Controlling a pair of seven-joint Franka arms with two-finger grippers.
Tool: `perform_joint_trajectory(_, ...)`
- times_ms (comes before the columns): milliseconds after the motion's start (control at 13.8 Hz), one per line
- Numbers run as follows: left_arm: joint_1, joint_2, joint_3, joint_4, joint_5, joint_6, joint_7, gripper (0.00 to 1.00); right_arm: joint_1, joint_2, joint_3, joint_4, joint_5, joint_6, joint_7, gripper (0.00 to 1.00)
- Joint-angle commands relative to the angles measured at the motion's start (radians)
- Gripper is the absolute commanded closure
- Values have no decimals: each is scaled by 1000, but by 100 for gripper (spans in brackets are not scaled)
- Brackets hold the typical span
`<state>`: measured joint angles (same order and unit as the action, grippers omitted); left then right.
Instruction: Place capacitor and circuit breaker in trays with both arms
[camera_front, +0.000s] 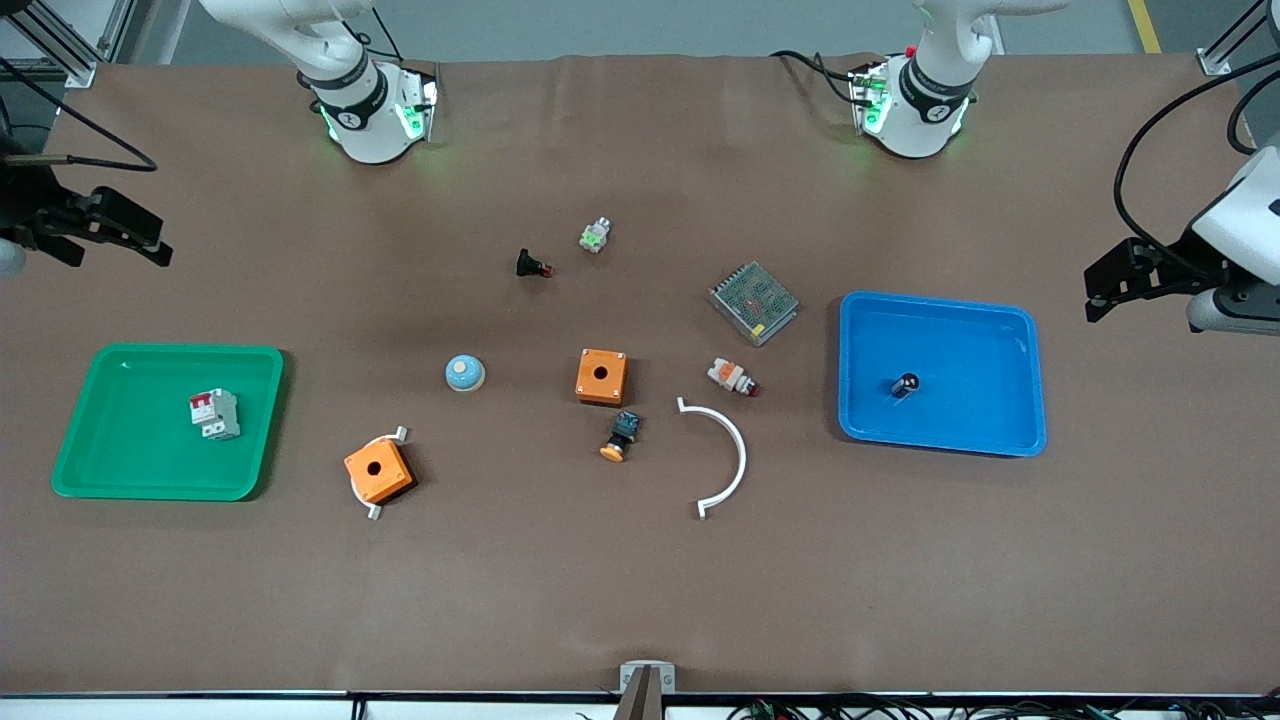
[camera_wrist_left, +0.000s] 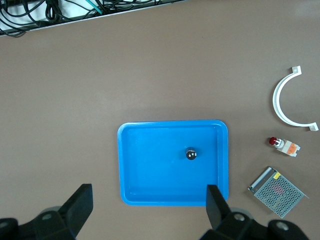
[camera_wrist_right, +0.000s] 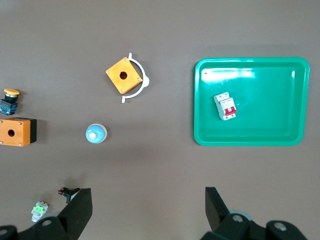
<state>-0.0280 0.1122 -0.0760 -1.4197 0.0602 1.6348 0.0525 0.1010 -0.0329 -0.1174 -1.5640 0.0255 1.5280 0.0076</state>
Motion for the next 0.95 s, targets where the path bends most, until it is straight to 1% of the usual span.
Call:
perform_joint_trajectory(0, -1, -17, 12, 1, -13, -16, -11, 0, -59, -22, 21, -21, -2, 3, -81, 0)
perform_joint_trajectory(291, 0, -17, 12, -1, -14, -18, -25, 0, -92, -56, 19, -51, -4, -5, -130, 0)
perform_joint_trajectory(509, 5, -35, 15, -11, -28, -35, -13, 0, -87, -51, 18, -51, -4, -2, -130, 0)
perform_joint_trajectory(727, 33, -92, 12, -74, -53, -23, -13, 0, -84, -48, 18, -51, -4, 1, -130, 0)
perform_joint_trajectory(873, 31, -89, 12, -58, -54, -21, -13, 0, -84, -47, 18, -51, -4, 3, -130, 0)
